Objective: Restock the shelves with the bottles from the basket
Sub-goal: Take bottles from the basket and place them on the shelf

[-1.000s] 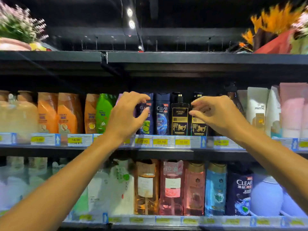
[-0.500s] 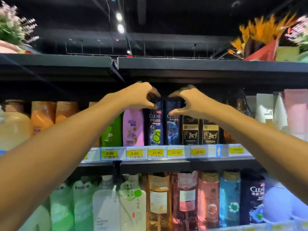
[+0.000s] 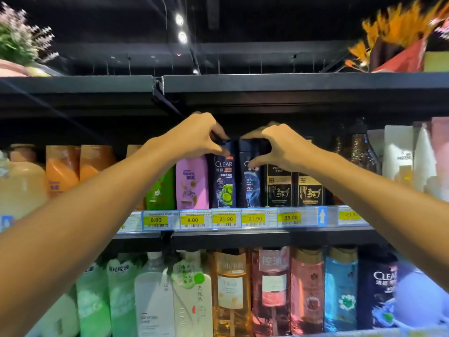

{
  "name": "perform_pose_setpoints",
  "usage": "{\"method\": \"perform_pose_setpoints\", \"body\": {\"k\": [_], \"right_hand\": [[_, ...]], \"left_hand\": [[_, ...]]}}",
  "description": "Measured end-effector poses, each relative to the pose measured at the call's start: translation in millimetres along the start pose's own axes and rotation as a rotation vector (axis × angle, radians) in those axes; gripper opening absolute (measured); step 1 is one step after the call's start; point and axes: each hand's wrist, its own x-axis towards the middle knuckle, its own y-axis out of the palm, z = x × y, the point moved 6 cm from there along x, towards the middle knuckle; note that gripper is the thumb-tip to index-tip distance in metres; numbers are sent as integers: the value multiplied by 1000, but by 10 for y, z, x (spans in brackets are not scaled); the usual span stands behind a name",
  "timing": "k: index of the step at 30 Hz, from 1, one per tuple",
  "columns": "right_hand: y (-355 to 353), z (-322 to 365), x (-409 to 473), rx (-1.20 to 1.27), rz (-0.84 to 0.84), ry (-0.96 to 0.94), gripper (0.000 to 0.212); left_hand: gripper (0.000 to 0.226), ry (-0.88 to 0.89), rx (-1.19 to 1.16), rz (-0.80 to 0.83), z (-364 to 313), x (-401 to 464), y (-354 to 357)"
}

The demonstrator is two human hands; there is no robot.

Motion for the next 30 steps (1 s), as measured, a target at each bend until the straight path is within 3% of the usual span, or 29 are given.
{"method": "perform_pose_setpoints", "body": {"k": [17,22,25,30], "right_hand": [[17,93,-77,-100,-33,56,59],[-39,165,-134,-192,-93,143,56],[-153,324,-131,-146,-188,82,67],[-65,795,2,-96,-228,-23,67]], "left_hand": [[45,17,146,-49,-114,-113,17],[56,-4,214,-142,-84,-266,72],[55,14,148,-250,91,-460,-150],[51,14,75,-306,588,-809,-468]]}}
